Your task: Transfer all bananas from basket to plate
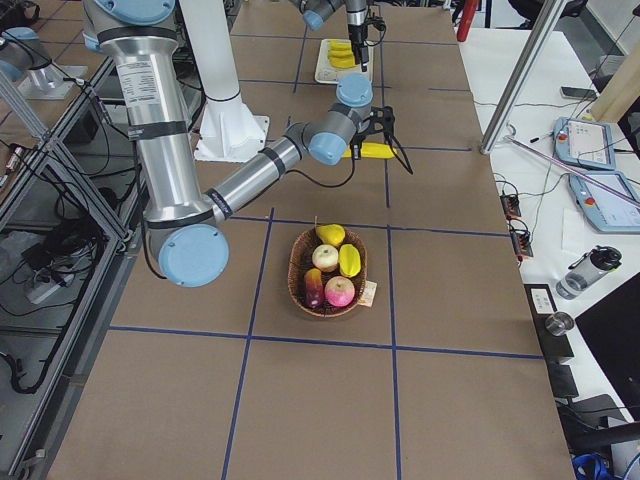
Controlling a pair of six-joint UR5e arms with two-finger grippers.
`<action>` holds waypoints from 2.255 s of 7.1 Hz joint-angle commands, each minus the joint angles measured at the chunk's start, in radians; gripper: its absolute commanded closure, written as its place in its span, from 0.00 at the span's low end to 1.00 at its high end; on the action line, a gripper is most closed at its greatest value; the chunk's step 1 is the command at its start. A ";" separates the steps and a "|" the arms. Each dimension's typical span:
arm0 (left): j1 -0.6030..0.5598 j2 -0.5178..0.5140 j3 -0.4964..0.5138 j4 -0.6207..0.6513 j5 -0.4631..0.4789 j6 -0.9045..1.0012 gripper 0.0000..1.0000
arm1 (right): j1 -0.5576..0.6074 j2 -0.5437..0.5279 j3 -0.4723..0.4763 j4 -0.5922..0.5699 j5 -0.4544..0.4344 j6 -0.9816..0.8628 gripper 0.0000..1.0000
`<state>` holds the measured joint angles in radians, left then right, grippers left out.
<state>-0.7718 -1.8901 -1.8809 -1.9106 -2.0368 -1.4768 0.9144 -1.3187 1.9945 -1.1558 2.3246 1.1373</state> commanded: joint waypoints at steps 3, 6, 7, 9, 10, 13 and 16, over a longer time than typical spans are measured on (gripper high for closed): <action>0.068 -0.089 0.020 -0.410 0.000 -0.397 0.01 | -0.401 0.163 -0.013 0.238 -0.446 0.364 0.98; 0.118 -0.199 0.048 -0.403 0.004 -0.427 0.01 | -0.465 0.185 -0.013 0.239 -0.476 0.363 0.98; 0.126 -0.225 0.074 -0.401 0.004 -0.433 0.01 | -0.469 0.185 -0.013 0.238 -0.476 0.363 0.98; 0.160 -0.280 0.133 -0.409 0.009 -0.431 0.01 | -0.470 0.190 -0.013 0.240 -0.476 0.363 0.98; 0.183 -0.282 0.134 -0.410 0.035 -0.431 0.01 | -0.470 0.191 -0.011 0.240 -0.481 0.363 0.98; 0.203 -0.279 0.129 -0.415 0.056 -0.428 0.75 | -0.471 0.190 -0.010 0.239 -0.482 0.363 0.97; 0.192 -0.274 0.131 -0.412 0.056 -0.418 1.00 | -0.471 0.191 -0.005 0.238 -0.493 0.364 0.39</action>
<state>-0.5729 -2.1674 -1.7538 -2.3254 -1.9810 -1.8968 0.4448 -1.1287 1.9875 -0.9170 1.8371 1.5006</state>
